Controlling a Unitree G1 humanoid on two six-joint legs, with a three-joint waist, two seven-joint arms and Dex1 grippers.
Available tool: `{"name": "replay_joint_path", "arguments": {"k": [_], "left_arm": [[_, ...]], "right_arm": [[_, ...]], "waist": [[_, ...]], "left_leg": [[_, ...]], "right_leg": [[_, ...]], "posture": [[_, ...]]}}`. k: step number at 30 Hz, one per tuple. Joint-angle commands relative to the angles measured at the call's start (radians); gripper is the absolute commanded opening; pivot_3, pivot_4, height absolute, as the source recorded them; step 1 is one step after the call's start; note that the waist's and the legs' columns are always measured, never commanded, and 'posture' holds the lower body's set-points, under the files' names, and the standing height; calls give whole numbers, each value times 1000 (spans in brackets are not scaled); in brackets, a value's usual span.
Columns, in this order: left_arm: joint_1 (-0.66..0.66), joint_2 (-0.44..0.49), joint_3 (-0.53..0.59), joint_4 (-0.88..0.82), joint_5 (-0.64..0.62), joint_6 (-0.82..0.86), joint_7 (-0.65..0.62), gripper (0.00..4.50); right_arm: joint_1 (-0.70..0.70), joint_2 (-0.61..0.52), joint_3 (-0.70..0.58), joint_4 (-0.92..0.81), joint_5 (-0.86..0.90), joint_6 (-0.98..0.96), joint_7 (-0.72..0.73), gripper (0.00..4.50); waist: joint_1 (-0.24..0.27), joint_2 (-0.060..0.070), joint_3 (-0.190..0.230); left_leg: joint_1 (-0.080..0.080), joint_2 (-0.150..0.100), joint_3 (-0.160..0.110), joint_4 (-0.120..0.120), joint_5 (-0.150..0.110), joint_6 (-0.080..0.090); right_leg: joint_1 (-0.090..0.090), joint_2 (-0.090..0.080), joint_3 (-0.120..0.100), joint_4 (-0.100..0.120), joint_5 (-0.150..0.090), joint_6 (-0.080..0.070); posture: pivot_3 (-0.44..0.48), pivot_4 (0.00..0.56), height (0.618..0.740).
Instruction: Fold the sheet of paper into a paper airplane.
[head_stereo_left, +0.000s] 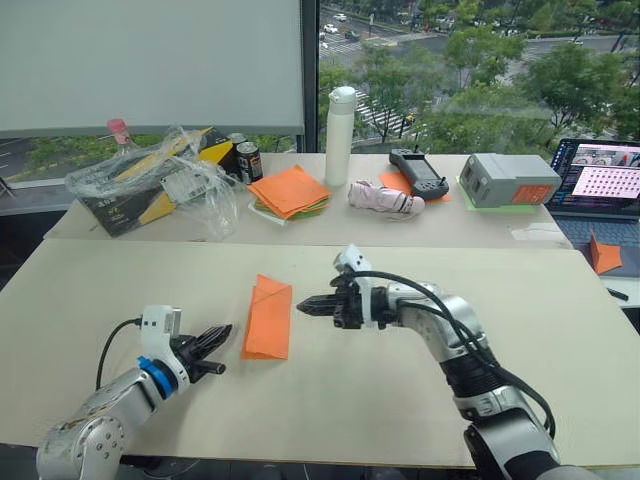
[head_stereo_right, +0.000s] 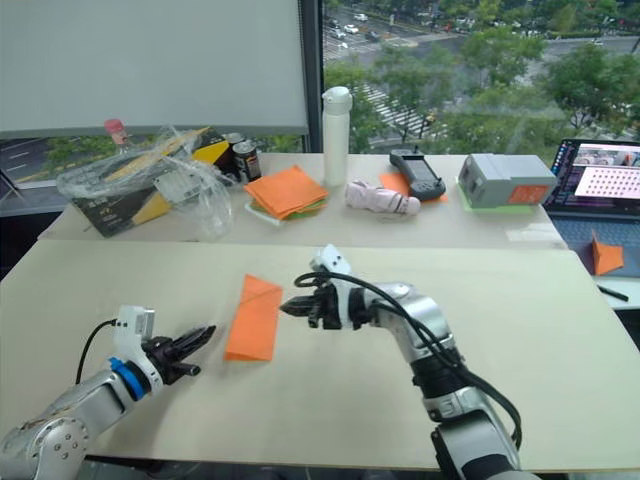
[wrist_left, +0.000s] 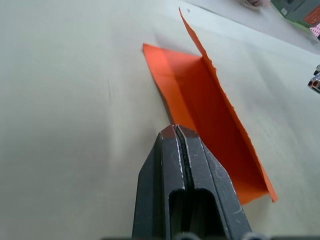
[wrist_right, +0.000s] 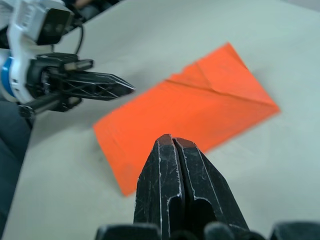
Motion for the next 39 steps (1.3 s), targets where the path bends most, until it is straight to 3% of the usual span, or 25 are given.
{"name": "replay_joint_path", "arguments": {"k": [1, 16, 30, 34, 39], "left_arm": [[-16, 2, -22, -31, -13, 0, -3, 0], [-192, -47, -186, 3, 10, 13, 12, 0], [-217, -25, -355, 98, 154, -53, -87, 0], [-223, -28, -356, 113, 168, -60, -99, 0], [-227, -37, -346, 126, 176, -61, -100, 0]], "right_arm": [[-3, 1, -14, -18, 27, -4, -5, 25], [24, 5, -31, -36, 45, -1, -71, 25], [-33, 27, -197, -68, 172, 39, -169, 25], [-28, 18, -178, -96, 175, 37, -164, 25], [32, 5, -25, -119, 89, -39, -135, 25]], "waist": [[-2, 0, 0], [-1, 0, 0], [-1, 0, 0], [-1, 0, 0], [-2, 0, 0]], "left_leg": [[0, 0, 0, 0, 0, 0], [-2, 0, 0, 1, 0, 0], [-2, -1, 0, 1, 0, 0], [-2, -1, 0, 2, 0, 0], [-2, -1, 0, 2, 0, 0]], "right_leg": [[0, 0, 0, 0, 0, 0], [0, 0, -1, 0, 0, 0], [0, 0, -1, 1, 0, 0], [0, 0, -1, 1, 0, 0], [0, 0, -1, 1, 0, 0]], "posture": [[0, 150, 740], [0, 150, 740], [0, 150, 740], [0, 150, 740], [0, 150, 740]]}}
